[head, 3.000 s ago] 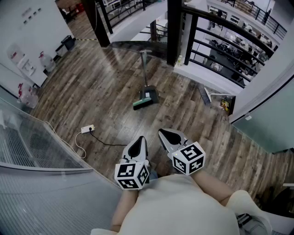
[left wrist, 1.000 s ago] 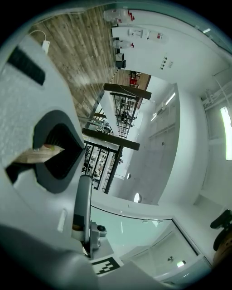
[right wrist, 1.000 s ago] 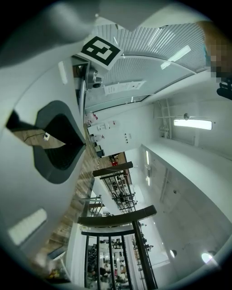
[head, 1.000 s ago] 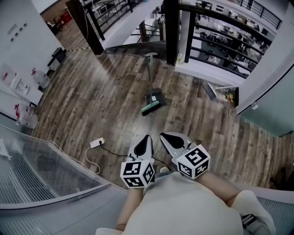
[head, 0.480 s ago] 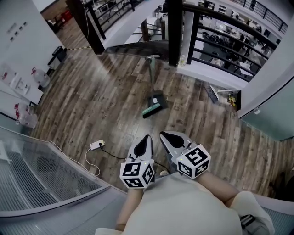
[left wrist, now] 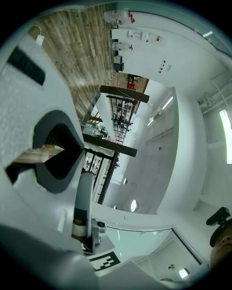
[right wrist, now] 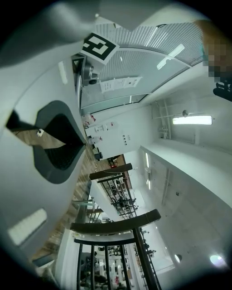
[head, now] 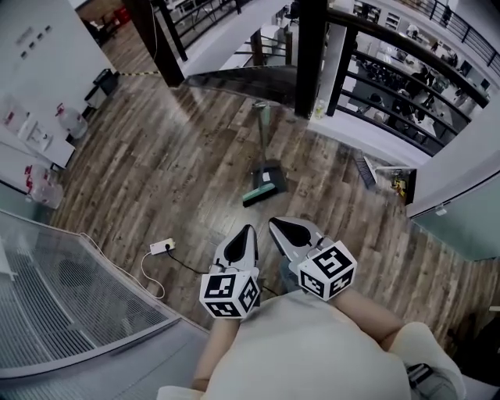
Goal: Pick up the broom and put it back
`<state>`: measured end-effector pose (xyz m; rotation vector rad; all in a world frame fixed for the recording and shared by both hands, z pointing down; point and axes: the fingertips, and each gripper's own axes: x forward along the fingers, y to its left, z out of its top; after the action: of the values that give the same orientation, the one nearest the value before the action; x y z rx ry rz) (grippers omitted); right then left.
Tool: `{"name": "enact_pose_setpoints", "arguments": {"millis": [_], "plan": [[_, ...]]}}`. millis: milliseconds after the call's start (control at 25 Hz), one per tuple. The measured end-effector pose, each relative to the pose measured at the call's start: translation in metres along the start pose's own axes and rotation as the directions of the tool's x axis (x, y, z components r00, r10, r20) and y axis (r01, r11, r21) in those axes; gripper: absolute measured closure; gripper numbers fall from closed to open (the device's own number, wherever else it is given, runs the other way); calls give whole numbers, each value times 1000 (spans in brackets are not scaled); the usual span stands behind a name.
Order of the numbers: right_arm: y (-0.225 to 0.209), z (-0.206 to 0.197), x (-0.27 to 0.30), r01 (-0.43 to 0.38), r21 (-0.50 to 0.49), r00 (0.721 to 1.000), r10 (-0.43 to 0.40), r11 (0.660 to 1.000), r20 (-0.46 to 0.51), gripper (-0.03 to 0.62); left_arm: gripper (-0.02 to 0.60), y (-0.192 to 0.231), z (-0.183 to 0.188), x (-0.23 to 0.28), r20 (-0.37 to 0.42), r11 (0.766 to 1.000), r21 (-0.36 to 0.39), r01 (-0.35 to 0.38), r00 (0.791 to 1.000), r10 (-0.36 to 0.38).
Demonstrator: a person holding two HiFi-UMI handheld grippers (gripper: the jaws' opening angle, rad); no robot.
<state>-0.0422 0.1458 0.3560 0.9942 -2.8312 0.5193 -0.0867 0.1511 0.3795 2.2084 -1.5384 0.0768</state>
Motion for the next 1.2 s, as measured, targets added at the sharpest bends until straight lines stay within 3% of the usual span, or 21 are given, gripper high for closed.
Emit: {"name": "enact_pose_setpoints", "arguments": {"millis": [680, 1200], "plan": [[-114, 60, 44, -76, -23, 997, 76, 997, -20, 589, 578, 3, 52, 113, 36, 995, -36, -91, 995, 93], [-189, 74, 87, -138, -42, 990, 136, 990, -50, 588, 578, 22, 68, 184, 74, 986, -60, -158, 984, 163]]}}
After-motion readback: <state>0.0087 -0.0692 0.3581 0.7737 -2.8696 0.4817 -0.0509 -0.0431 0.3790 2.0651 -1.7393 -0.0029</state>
